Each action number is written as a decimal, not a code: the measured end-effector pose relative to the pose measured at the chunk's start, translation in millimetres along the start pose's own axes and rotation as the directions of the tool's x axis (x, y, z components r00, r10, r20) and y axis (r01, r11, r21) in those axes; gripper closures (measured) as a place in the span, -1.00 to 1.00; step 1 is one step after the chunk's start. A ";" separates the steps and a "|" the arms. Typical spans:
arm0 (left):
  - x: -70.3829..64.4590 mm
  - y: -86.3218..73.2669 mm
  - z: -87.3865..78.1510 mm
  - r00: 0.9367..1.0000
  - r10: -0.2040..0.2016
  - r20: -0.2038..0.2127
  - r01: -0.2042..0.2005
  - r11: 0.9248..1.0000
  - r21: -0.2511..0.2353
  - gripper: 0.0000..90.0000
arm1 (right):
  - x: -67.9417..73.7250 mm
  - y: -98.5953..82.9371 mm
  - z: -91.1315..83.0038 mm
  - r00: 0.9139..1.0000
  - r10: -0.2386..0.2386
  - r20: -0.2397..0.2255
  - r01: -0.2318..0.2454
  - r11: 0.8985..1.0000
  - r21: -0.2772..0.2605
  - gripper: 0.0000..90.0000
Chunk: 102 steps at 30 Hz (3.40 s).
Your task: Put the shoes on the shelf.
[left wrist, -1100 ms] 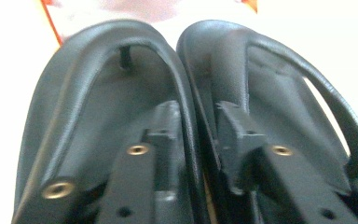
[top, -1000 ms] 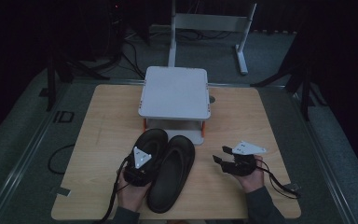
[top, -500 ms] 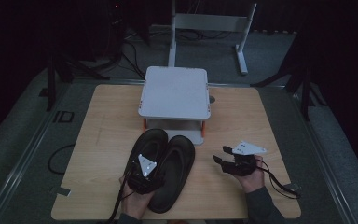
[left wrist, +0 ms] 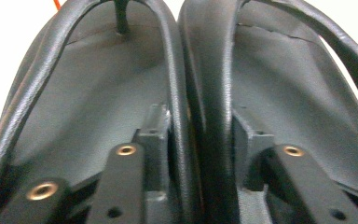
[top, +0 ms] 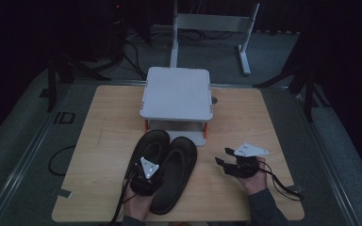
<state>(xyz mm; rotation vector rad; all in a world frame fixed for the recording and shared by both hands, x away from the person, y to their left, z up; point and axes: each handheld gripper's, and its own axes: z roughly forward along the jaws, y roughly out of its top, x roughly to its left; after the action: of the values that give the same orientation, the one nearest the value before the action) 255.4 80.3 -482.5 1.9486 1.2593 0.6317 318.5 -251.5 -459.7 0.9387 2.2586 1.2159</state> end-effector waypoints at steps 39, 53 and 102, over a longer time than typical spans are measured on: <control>-6.0 29.7 12.3 0.992 -0.126 -0.025 0.126 0.992 -0.028 0.67 | -8.8 -6.5 -3.7 0.999 0.028 0.018 -0.028 1.000 -0.001 -0.08; -8.2 47.2 21.5 0.987 -0.153 -0.037 0.152 0.987 -0.047 0.67 | -9.0 -6.5 -3.5 0.999 0.026 0.021 -0.026 1.000 0.002 -0.08; -13.9 95.9 53.0 0.978 -0.160 -0.132 0.151 0.985 -0.081 0.67 | -8.4 -7.1 -4.0 0.999 0.019 0.031 -0.019 1.000 0.009 -0.07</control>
<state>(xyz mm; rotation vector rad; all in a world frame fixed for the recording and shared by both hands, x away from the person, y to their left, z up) 341.9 26.1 -440.4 1.7534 1.4391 0.7312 319.1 -262.7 -463.3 0.9779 2.2382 1.1914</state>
